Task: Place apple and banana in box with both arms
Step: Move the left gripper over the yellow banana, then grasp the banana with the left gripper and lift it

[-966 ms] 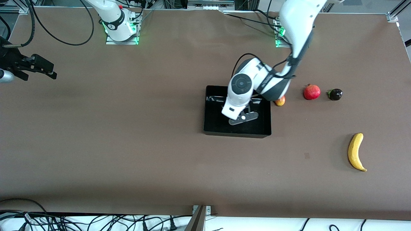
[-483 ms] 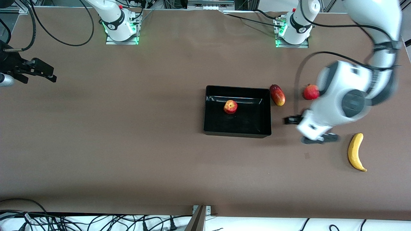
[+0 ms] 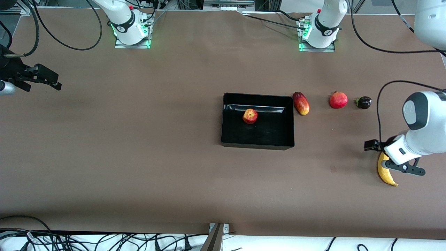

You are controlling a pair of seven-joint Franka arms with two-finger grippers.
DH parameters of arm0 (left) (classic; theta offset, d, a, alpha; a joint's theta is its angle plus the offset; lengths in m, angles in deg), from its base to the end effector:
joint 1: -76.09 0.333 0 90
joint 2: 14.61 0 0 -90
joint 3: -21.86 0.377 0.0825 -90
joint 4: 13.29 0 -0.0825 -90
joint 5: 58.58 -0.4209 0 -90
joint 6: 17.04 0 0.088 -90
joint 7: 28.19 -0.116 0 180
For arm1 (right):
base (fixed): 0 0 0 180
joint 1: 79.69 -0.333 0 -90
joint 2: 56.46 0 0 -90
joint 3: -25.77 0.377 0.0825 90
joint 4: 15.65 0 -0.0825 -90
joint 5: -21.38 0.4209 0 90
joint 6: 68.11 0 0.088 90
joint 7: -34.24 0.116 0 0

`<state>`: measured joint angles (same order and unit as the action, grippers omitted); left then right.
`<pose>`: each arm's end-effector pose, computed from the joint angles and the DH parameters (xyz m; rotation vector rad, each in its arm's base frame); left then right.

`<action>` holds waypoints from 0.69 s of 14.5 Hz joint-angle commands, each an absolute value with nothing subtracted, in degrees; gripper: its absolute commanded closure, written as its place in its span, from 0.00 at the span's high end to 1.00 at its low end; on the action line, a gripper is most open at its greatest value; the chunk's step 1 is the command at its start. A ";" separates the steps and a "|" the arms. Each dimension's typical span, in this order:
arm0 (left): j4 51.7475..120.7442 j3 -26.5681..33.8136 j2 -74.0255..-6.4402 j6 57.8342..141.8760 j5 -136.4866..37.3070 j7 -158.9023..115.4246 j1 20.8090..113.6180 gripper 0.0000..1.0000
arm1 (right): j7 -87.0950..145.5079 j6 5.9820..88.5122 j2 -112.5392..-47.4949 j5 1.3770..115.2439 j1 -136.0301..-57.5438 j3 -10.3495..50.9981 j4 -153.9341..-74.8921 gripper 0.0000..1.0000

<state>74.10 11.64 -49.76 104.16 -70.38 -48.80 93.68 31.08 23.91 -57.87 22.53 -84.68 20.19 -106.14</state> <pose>0.7581 0.1331 0.3245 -3.0370 0.4710 0.0441 0.6034 -0.0031 0.6606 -3.1232 -0.0690 -0.0044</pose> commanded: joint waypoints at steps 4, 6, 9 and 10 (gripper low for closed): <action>73.72 10.87 -58.01 117.49 -76.34 -61.30 99.02 1.00 | 30.81 23.91 -58.40 21.82 -84.17 20.68 -104.86 1.00; 73.72 11.40 -59.87 120.58 -76.25 -64.74 99.90 1.00 | 30.81 23.91 -58.40 21.82 -84.17 20.68 -104.86 1.00; 73.72 12.10 -61.71 122.61 -76.07 -65.45 100.08 1.00 | 30.81 24.09 -58.49 21.82 -84.17 20.68 -104.86 1.00; 73.72 12.45 -62.76 123.66 -75.98 -65.46 100.34 1.00 | 30.81 24.17 -58.49 21.82 -84.17 20.68 -104.86 1.00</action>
<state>74.19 12.25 -61.20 121.81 -74.83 -64.57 100.20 31.08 24.17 -57.98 22.53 -84.68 20.21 -106.12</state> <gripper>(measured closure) 0.000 0.000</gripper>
